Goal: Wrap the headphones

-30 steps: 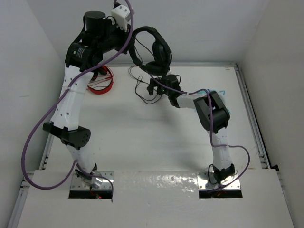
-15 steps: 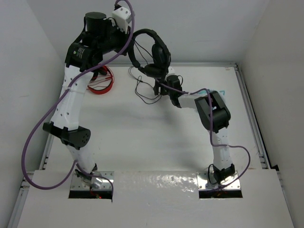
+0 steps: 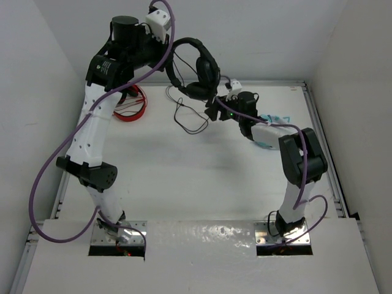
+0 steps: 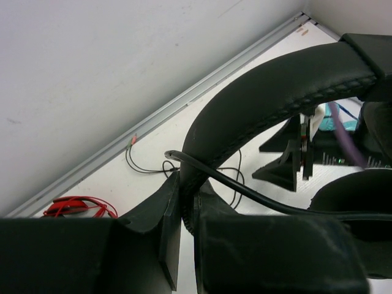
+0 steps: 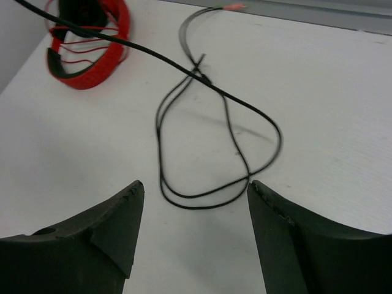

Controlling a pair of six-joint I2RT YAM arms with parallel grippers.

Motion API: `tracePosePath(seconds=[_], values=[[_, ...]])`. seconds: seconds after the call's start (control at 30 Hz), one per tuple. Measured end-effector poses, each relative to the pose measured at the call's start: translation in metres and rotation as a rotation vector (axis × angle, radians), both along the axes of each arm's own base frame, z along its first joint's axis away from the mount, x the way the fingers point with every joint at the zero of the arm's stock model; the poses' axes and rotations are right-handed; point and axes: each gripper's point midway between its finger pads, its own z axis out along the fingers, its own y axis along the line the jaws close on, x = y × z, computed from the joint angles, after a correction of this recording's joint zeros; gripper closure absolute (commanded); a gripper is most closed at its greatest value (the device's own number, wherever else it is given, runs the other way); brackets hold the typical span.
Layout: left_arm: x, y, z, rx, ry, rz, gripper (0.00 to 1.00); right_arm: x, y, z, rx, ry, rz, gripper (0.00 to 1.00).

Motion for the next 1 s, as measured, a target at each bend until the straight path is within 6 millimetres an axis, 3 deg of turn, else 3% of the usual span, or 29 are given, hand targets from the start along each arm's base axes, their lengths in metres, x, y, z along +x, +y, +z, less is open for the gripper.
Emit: tracePosePath(seconds=[0.17,0.43,0.5,0.53,0.57,0.63,0.67,0.73,0.8,0.87,1.0], values=[[0.003,-0.001,-0.007,0.006,0.015,0.0,1.0,0.022,-0.025,-0.02,-0.044,0.045,-0.097,0.2],[0.005,-0.002,-0.01,0.009,0.022,0.001,1.0,0.074,-0.012,-0.075,-0.112,0.115,-0.106,0.22],[0.005,-0.002,-0.01,0.009,0.022,0.001,1.0,0.087,-0.009,-0.091,-0.11,0.138,-0.129,0.29],[0.005,-0.002,-0.01,0.009,0.022,0.0,1.0,0.092,-0.008,-0.099,-0.11,0.16,-0.143,0.37],[0.005,-0.002,-0.01,0.008,0.021,0.0,1.0,0.098,-0.006,-0.108,-0.107,0.178,-0.156,0.64],[0.005,-0.002,-0.01,0.009,0.022,0.0,1.0,0.107,-0.004,-0.121,-0.088,0.21,-0.182,0.94],[0.005,-0.001,-0.01,0.01,0.022,0.001,1.0,0.107,-0.004,-0.126,-0.077,0.23,-0.199,1.0],[0.005,-0.001,-0.011,0.011,0.023,0.003,1.0,0.102,-0.011,-0.134,-0.035,0.262,-0.265,1.0],[0.005,-0.001,-0.013,0.016,0.027,0.004,1.0,0.095,-0.026,-0.132,0.023,0.267,-0.351,1.0],[0.005,0.001,-0.017,0.027,0.038,0.011,1.0,0.079,-0.053,-0.132,0.077,0.287,-0.455,1.0],[0.005,0.003,-0.026,0.054,0.058,0.013,1.0,0.061,-0.146,-0.122,0.219,0.292,-0.75,1.0]])
